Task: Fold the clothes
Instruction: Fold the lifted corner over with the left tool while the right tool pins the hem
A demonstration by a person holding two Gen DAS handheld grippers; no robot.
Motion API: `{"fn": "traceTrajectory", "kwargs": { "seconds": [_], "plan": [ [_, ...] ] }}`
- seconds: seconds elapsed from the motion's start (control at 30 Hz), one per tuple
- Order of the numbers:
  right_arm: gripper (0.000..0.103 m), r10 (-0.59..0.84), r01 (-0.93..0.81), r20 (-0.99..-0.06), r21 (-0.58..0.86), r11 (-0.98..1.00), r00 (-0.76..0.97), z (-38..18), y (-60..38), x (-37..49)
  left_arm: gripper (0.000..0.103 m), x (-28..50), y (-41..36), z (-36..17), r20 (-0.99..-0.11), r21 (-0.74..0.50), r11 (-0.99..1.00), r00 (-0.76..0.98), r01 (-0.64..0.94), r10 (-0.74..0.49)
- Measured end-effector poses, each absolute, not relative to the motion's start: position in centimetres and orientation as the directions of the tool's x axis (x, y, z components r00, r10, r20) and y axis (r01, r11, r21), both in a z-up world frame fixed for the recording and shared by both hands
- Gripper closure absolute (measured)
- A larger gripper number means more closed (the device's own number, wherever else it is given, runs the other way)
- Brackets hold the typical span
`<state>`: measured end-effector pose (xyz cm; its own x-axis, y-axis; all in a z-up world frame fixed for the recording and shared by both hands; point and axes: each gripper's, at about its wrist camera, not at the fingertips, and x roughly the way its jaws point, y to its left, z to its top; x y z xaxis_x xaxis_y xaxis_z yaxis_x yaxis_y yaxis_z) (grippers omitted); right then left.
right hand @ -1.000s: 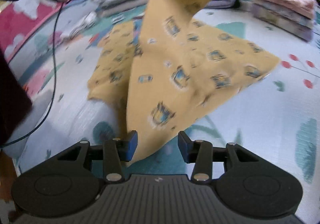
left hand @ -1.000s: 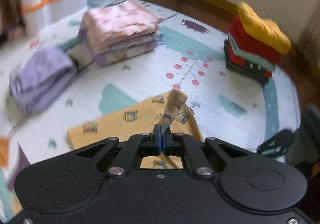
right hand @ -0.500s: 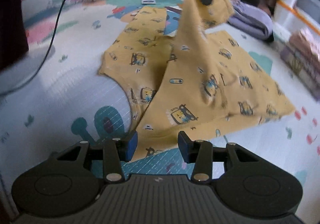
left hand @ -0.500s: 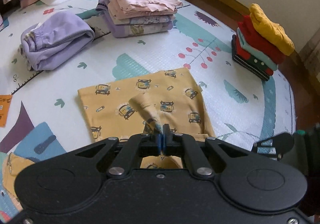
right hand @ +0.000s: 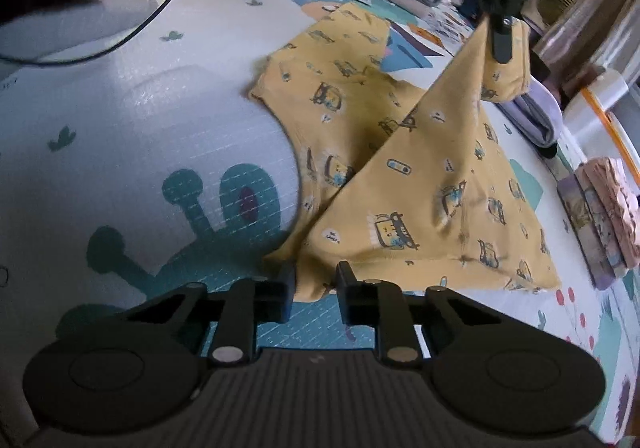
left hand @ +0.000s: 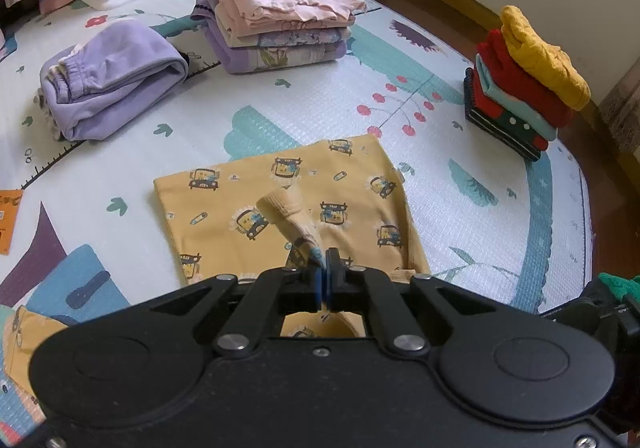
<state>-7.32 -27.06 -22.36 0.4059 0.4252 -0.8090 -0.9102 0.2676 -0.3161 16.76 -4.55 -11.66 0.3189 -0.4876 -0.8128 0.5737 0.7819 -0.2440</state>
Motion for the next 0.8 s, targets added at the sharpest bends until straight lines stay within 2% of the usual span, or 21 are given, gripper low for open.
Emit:
{"fn": "traceTrajectory", "kwargs": {
  "seconds": [0.1,0.3,0.43,0.8],
  "plan": [
    [0.096,0.425,-0.918,-0.818,-0.303,0.258,0.389,-22.9,-27.1,-7.6,0.102,16.2,-4.6,-10.8,-0.801,-0.224,0.760,0.329,0.610,-0.500],
    [0.097,0.440,-0.923,-0.816,-0.281,0.264,0.375,-23.0,-27.5,-7.6,0.102,14.4,-3.4,-7.2,-0.735,-0.198,0.723,0.388,0.662,-0.556],
    [0.097,0.449,-0.925,-0.816,-0.263,0.273,0.365,-23.0,-27.9,-7.5,0.102,13.8,-1.7,-8.2,-0.752,-0.183,0.755,0.406,0.629,-0.520],
    [0.096,0.453,-0.946,-0.844,-0.177,0.272,0.288,-22.6,-28.0,-6.2,0.101,15.1,1.6,-16.7,-0.870,-0.194,0.843,0.309,0.501,-0.384]
  ]
}}
